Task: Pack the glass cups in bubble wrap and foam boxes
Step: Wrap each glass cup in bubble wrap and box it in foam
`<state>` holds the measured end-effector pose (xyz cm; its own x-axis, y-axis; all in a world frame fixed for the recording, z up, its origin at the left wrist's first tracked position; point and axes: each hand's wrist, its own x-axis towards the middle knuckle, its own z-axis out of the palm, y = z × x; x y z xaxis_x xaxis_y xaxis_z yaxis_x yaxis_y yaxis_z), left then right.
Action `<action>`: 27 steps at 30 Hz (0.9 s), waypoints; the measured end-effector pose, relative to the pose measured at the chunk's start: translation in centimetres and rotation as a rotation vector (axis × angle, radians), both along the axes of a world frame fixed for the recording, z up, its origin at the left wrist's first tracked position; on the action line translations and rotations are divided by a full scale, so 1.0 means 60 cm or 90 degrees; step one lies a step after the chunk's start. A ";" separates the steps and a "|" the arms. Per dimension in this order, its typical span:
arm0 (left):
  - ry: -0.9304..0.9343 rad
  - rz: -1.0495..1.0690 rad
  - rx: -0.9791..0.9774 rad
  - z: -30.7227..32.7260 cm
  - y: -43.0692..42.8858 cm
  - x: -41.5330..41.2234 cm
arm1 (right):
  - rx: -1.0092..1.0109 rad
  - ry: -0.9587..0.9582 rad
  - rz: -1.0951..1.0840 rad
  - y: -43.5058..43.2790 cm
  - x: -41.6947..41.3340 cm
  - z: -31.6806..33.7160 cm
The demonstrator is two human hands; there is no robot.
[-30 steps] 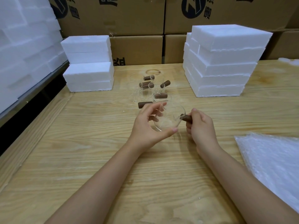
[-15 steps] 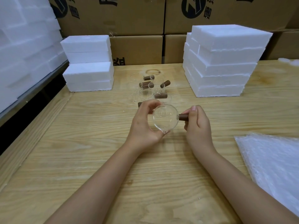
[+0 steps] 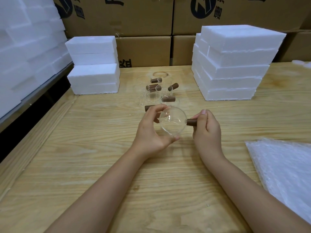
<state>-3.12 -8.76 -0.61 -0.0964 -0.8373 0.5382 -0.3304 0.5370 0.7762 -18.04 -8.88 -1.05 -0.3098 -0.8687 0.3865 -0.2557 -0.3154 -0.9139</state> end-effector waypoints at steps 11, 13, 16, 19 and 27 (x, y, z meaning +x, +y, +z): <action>-0.132 0.078 -0.130 -0.015 -0.007 0.004 | 0.045 0.077 0.019 0.004 0.005 -0.012; -0.127 0.083 -0.101 -0.014 -0.003 0.004 | 0.030 0.099 0.025 0.008 0.007 -0.004; -0.092 0.088 -0.006 -0.012 0.000 0.008 | 0.029 0.150 0.052 0.013 0.009 0.013; -0.060 0.084 0.090 -0.011 -0.003 0.017 | 0.063 0.199 0.077 0.021 0.000 0.042; -0.116 0.089 0.178 -0.017 -0.011 0.019 | 0.233 0.362 0.042 0.041 -0.052 0.148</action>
